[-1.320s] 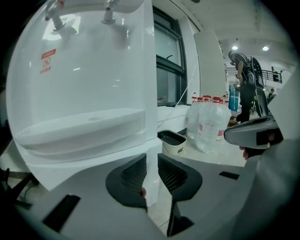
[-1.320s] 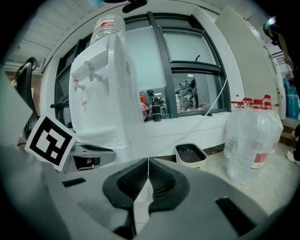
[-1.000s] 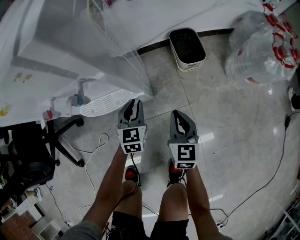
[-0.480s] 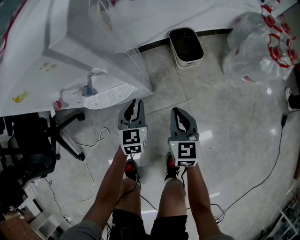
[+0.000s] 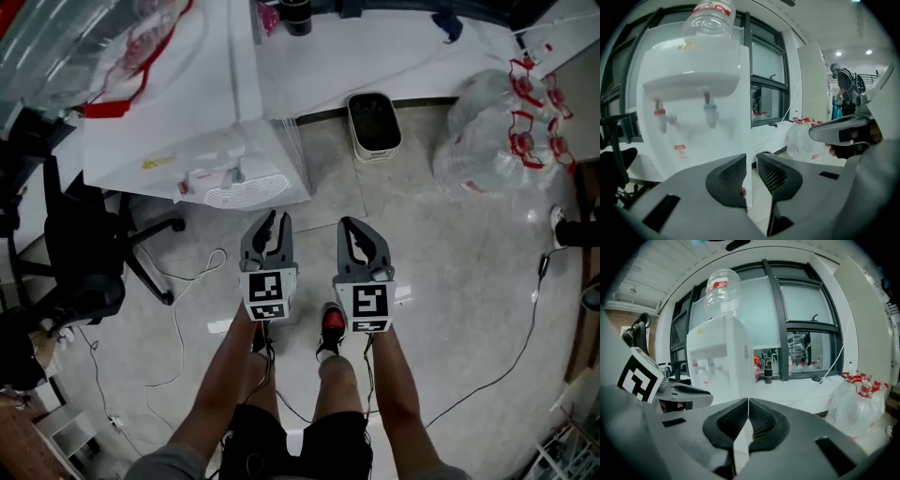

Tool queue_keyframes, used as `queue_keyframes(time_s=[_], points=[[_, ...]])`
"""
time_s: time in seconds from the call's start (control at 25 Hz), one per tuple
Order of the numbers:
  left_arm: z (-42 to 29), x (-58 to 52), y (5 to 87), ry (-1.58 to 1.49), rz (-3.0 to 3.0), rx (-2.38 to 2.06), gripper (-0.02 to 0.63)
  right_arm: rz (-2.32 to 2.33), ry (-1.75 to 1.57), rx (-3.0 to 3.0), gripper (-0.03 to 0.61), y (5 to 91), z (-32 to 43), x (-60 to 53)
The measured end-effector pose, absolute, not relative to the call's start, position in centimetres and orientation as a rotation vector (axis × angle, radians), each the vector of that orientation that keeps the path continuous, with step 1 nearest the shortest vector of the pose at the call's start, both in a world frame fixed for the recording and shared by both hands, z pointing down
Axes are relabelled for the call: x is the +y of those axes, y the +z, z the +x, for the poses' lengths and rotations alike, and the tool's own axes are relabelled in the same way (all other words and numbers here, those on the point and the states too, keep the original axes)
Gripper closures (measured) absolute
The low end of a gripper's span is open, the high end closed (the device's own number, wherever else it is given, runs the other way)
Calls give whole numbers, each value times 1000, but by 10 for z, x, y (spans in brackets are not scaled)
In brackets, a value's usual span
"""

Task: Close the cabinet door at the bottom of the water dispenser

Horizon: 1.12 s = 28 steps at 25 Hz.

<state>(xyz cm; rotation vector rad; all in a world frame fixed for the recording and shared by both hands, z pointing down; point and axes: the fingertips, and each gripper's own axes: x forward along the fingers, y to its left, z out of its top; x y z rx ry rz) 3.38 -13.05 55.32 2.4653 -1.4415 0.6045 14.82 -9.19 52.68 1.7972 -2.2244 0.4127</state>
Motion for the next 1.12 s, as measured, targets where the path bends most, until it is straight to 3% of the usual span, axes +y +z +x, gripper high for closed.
queue_keyframes(time_s=[0.68, 1.12], points=[[-33, -87, 293, 485, 2424, -1671, 528, 1621, 211, -2464, 557, 267, 83, -74], [-79, -48, 185, 433, 2407, -1780, 560, 1572, 99, -2543, 557, 157, 64, -46]])
